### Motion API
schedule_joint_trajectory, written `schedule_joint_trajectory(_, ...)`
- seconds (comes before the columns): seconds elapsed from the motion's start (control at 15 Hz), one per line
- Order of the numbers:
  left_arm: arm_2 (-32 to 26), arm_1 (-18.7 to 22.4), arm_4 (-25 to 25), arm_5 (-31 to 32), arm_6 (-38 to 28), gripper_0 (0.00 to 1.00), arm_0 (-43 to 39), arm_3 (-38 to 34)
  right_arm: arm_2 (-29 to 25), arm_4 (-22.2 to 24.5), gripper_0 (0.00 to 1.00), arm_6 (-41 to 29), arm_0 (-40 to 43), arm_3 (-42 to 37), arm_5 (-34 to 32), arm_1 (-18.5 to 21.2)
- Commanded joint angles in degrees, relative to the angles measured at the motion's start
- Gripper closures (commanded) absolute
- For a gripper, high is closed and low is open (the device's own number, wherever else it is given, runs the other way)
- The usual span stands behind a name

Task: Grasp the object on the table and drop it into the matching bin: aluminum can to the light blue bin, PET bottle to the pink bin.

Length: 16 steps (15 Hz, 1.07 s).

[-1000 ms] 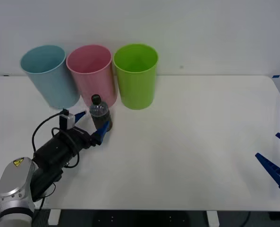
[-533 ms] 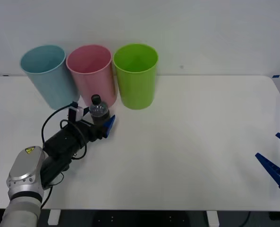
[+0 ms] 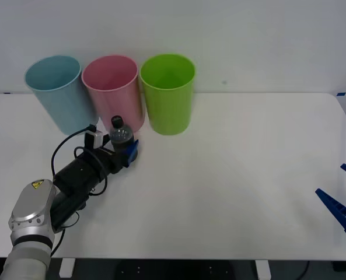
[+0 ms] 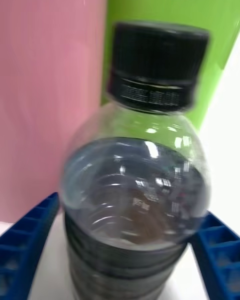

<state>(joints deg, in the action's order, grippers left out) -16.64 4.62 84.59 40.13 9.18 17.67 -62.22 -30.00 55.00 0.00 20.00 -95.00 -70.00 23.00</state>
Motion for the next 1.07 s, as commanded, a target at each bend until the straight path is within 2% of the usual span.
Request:
schedule_joint_trajectory(0.07, -0.1, 0.0, 0.0, -0.2, 0.1, 1.0, 0.0, 0.0, 0.0, 0.0, 0.0, 0.0, 0.0, 0.0, 0.0, 0.0)
schedule_joint_trajectory(0.6, -0.1, 0.0, 0.0, -0.4, 0.1, 1.0, 0.0, 0.0, 0.0, 0.0, 0.0, 0.0, 0.0, 0.0, 0.0, 0.0)
schedule_joint_trajectory(0.8, 0.1, 0.7, -2.7, -0.4, 0.1, 1.0, -0.6, -0.3, 0.0, 0.0, 0.0, 0.0, 0.0, 0.0, 0.0, 0.0)
schedule_joint_trajectory(1.07, 1.6, 4.5, -6.9, 0.4, -0.4, 1.0, -4.0, -3.4, 0.0, 0.0, 0.0, 0.0, 0.0, 0.0, 0.0, 0.0)
